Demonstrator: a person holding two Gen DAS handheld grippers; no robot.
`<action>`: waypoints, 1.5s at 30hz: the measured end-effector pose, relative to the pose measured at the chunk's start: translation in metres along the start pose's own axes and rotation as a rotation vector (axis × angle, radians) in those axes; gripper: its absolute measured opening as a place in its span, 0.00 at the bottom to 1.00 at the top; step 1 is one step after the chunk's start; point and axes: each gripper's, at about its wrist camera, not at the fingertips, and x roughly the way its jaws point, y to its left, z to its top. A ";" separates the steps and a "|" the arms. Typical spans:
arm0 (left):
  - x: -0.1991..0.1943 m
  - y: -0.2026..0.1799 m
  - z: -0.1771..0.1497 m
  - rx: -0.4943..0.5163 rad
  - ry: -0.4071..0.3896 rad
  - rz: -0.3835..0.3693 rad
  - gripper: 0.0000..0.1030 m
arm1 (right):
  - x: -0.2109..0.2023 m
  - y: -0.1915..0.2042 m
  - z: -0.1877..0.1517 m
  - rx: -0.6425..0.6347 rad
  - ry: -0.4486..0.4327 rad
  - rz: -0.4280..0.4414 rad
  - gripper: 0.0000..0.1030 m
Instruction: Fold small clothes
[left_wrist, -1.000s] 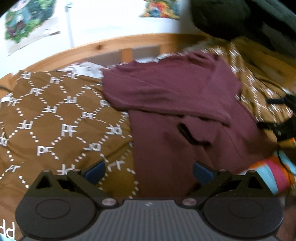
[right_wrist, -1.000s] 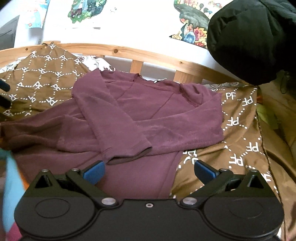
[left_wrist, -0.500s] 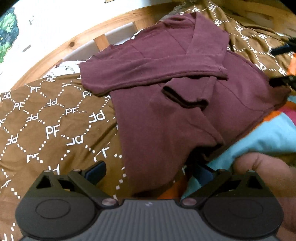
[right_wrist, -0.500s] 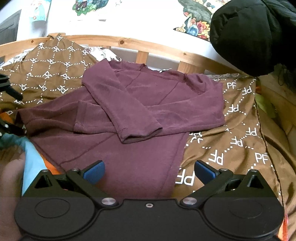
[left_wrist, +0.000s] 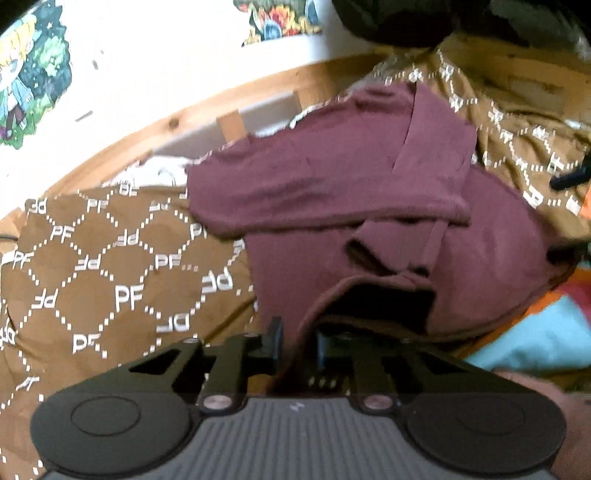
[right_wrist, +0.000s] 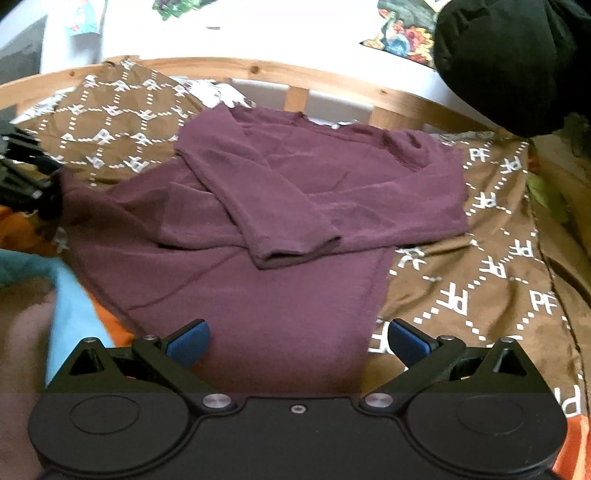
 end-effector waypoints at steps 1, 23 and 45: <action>-0.001 -0.001 0.004 -0.005 -0.010 -0.003 0.13 | -0.002 0.001 0.000 -0.005 -0.008 0.023 0.99; -0.004 0.019 0.032 -0.165 -0.058 -0.019 0.05 | 0.005 0.027 -0.003 -0.209 0.029 -0.065 0.51; -0.155 0.026 -0.031 -0.160 -0.115 -0.230 0.03 | -0.147 0.028 0.017 -0.076 -0.053 -0.045 0.04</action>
